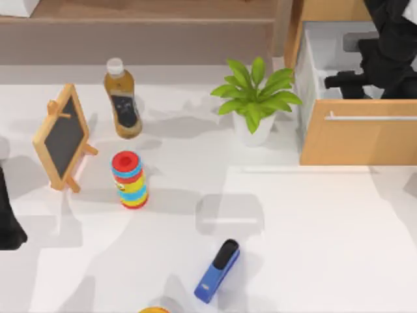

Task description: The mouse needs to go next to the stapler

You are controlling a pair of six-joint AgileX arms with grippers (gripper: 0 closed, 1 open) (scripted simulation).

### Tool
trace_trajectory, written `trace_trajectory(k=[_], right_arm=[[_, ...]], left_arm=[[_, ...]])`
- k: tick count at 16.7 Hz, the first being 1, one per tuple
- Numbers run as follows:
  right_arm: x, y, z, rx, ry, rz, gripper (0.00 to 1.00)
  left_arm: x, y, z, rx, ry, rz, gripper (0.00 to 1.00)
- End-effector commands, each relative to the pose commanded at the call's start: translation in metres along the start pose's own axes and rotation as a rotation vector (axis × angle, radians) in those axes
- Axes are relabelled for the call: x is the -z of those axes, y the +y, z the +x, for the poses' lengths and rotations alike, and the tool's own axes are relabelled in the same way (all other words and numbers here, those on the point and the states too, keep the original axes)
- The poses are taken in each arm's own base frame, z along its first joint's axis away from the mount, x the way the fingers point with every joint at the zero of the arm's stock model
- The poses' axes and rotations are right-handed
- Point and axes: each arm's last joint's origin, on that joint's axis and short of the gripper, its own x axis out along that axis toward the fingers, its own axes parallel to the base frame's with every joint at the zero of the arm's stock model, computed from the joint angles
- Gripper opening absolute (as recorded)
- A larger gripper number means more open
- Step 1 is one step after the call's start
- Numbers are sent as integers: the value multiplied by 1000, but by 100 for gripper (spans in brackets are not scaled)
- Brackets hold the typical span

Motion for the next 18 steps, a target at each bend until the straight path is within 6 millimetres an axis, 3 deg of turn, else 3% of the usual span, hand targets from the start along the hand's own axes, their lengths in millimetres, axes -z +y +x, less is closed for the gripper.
trace_trajectory(k=[9,14,18], right_arm=[[0,0,-5,-1,-11,3,0],[10,3,-51,-3,-93,39,0],[28,16,-108,9,-233,83,0]], left_arm=[[0,0,0,0,0,0,100],[0,0,0,0,0,0,100],[0,0,0,0,0,0,100]])
